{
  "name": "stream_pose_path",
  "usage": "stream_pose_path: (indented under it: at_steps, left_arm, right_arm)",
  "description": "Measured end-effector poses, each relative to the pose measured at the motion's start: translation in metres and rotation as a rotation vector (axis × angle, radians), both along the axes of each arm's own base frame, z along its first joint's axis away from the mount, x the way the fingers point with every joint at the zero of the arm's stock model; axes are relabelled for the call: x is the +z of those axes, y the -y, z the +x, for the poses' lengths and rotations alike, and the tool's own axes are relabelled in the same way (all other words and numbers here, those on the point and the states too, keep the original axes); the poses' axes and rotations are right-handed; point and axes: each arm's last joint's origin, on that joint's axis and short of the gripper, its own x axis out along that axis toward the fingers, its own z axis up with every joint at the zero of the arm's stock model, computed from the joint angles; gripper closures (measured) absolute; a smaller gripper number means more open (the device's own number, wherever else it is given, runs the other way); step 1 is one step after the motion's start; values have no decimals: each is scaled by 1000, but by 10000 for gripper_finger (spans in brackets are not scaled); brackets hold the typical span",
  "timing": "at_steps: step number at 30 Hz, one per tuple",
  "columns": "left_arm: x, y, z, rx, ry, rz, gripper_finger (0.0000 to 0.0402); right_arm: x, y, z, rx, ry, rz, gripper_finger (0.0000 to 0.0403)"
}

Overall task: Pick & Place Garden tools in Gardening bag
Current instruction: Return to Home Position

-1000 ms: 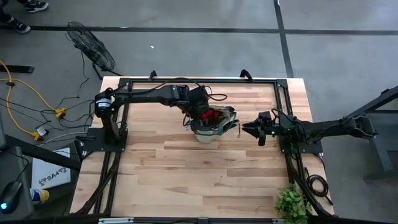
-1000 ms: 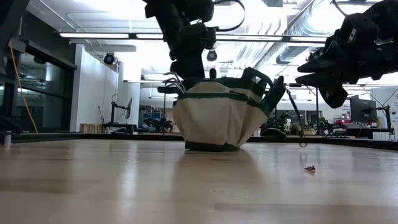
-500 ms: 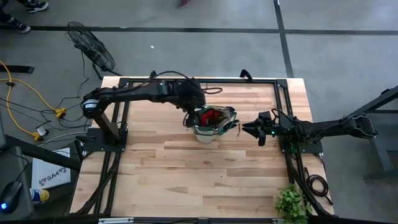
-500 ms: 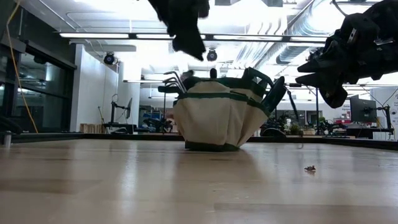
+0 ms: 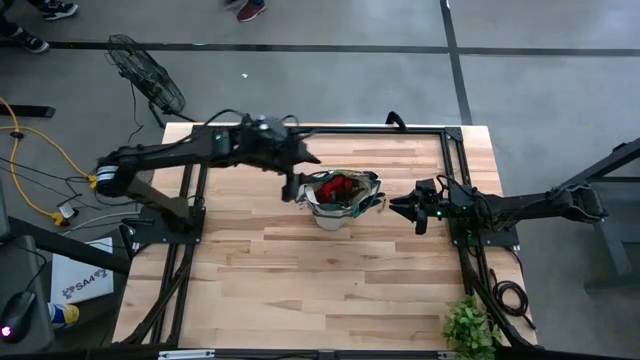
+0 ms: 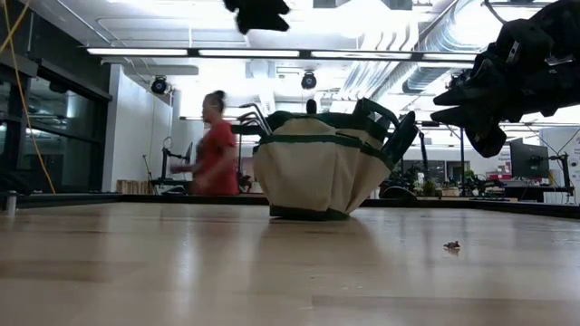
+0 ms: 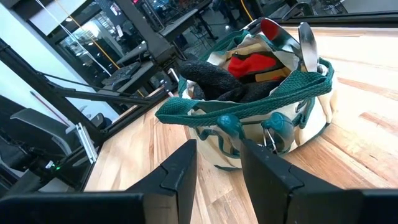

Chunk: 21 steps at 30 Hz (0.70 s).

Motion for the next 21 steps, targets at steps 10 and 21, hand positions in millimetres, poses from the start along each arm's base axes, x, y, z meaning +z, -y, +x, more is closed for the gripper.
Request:
stream_pose_path:
  at_steps: [10,21]
  left_arm:
    - [-43,16,-73,9,288,-45,178]
    - [-93,29,-137,46,392,-124,178]
  right_arm:
    - [0,0,0,-1,0,0,286]
    - [0,0,0,0,0,0,286]
